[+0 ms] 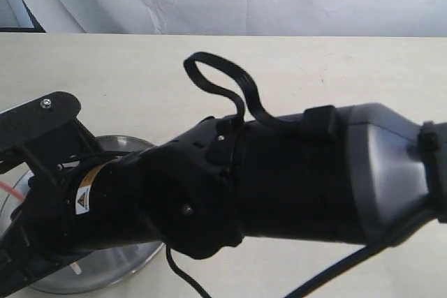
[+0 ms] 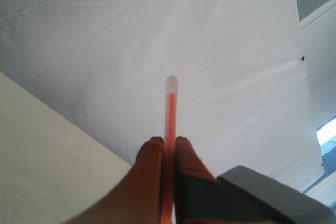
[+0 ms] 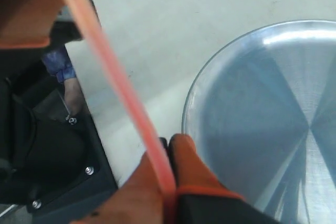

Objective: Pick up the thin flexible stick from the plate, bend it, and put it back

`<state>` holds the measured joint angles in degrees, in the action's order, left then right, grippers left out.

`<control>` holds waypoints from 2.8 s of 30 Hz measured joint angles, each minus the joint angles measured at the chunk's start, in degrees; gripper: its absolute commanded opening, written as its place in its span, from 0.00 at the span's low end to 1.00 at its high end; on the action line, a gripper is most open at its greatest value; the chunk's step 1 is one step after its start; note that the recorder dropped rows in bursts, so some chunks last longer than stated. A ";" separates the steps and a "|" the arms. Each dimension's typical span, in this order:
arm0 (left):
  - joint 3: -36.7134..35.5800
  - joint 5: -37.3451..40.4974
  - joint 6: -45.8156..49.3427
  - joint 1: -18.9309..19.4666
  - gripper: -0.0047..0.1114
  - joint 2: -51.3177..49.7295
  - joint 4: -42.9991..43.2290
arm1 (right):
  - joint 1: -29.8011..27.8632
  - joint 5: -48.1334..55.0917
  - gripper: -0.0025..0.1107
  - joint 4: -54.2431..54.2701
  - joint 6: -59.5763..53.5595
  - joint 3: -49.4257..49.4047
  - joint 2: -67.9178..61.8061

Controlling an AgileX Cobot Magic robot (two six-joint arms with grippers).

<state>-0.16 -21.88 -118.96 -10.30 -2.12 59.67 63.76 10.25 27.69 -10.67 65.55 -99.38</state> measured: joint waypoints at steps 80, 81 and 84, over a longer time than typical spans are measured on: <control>0.88 -7.26 2.04 -0.59 0.04 -0.40 1.68 | 4.20 -4.62 0.02 -14.31 -1.34 6.67 -6.34; 0.88 -7.24 2.04 -0.59 0.04 -0.40 0.99 | 4.20 -5.80 0.02 -14.60 -1.48 6.67 -6.79; 0.88 -6.17 2.04 -0.59 0.04 -0.44 0.85 | 4.20 -7.08 0.02 -15.00 -1.51 6.67 -7.22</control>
<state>0.71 -28.06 -116.92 -10.89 -2.56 60.52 67.96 3.17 12.69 -12.19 72.21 -106.59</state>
